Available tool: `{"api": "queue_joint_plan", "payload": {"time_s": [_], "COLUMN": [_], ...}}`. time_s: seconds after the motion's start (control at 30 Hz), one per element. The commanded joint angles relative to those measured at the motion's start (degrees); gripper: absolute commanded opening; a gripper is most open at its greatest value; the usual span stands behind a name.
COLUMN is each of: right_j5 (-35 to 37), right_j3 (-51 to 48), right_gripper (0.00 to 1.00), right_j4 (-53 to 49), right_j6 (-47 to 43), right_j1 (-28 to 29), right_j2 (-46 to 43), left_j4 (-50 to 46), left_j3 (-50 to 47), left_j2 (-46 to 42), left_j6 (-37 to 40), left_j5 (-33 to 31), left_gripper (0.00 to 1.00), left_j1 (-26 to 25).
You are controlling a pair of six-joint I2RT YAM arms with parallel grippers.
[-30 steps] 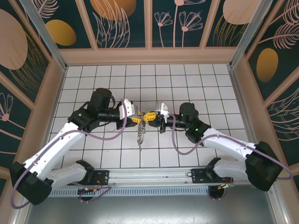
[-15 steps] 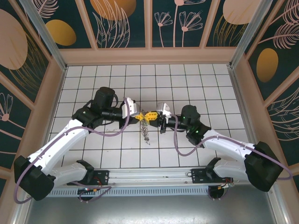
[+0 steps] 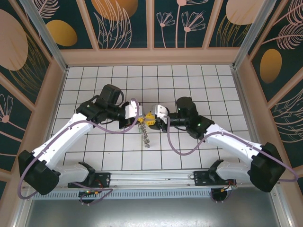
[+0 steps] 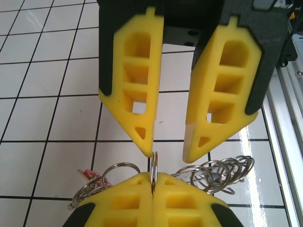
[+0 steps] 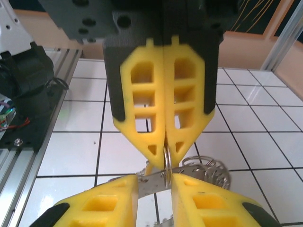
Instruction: Put the keys on the keyring
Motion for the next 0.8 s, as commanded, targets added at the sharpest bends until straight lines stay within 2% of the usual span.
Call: {"api": "queue_joint_plan", "payload": {"time_s": [0.0,0.57,0.67,0.7,0.73,0.77], "right_j5": [-1.59,-1.53,-1.59,-1.64,-1.80,-1.61], "right_j3": [2.34,3.50,3.54,3.39,2.86,2.29], "right_gripper": [0.24,0.16,0.00,0.00,0.00,0.00], "right_j4": [-1.14,1.39,1.52,1.77,2.70,4.01], "right_j6": [-1.43,0.34,0.72,0.95,1.46,2.18], "right_j1": [-0.19,0.51,0.66,0.69,0.69,0.69], "right_j2": [1.23,4.20,4.40,4.28,4.01,3.52], "left_j4": [-1.58,-2.55,-2.39,-2.54,-2.66,-2.50], "left_j3": [2.27,2.71,2.71,2.71,2.63,2.47], "left_j2": [0.48,2.12,1.82,1.73,1.57,1.20], "left_j6": [2.15,2.52,2.51,2.49,2.38,2.15], "left_j5": [1.30,0.54,0.26,-0.18,-0.70,-1.13], "left_gripper": [0.00,0.00,0.00,0.00,0.04,0.13], "left_j1": [-0.23,-1.50,-1.50,-1.49,-1.47,-1.46]}}
